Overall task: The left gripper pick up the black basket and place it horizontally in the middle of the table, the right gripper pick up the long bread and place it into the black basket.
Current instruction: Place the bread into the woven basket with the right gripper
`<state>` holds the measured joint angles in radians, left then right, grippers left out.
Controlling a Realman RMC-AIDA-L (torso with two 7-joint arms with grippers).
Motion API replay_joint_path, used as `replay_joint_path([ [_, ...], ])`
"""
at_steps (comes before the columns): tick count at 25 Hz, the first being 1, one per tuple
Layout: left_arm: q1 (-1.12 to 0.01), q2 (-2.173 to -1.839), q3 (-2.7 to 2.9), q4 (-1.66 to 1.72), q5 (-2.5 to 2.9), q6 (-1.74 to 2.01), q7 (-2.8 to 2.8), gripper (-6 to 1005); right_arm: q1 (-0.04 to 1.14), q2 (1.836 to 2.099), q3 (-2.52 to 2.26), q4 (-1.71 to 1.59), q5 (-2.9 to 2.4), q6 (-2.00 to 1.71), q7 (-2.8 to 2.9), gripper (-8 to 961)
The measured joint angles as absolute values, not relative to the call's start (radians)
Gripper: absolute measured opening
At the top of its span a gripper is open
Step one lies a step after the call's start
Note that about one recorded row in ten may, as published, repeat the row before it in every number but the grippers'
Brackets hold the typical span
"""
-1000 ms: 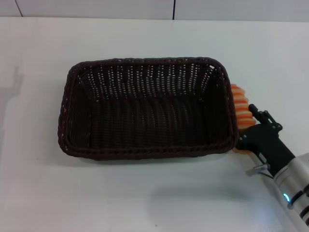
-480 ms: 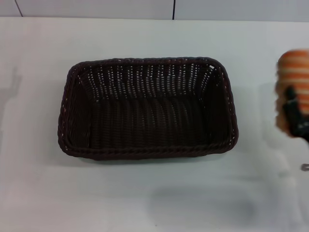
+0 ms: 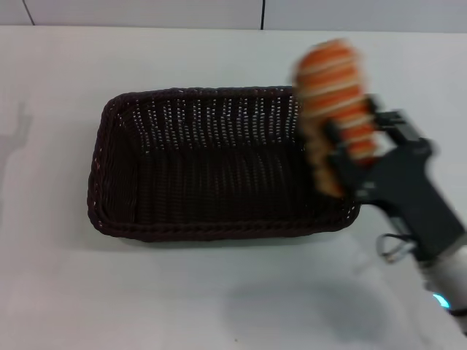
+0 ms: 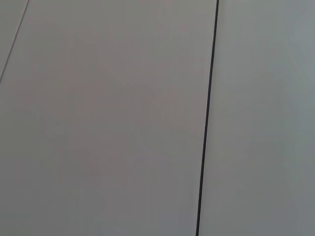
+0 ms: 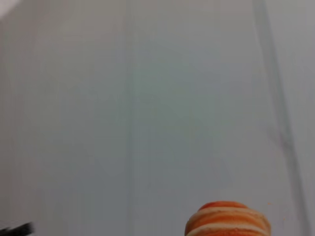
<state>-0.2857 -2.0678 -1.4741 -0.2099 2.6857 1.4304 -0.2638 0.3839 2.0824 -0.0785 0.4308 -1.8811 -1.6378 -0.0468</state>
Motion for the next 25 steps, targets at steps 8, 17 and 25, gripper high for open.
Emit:
replay_joint_path([
  [8, -0.287, -2.068, -1.475, -0.208, 2.684, 1.429, -0.264, 791, 0.439, 2.08, -0.019, 0.493, -1.904, -1.487, -0.043, 544],
  [17, -0.28, -2.065, -1.48, -0.208, 2.683, 1.428, -0.264, 792, 0.388, 2.083, 0.074, 0.495, -1.9, -1.504, -0.05, 825],
  [25, -0.27, -2.065, -1.483, -0.191, 2.678, 1.427, -0.261, 793, 0.142, 2.089, 0.483, 0.517, -1.886, -1.591, -0.128, 847],
])
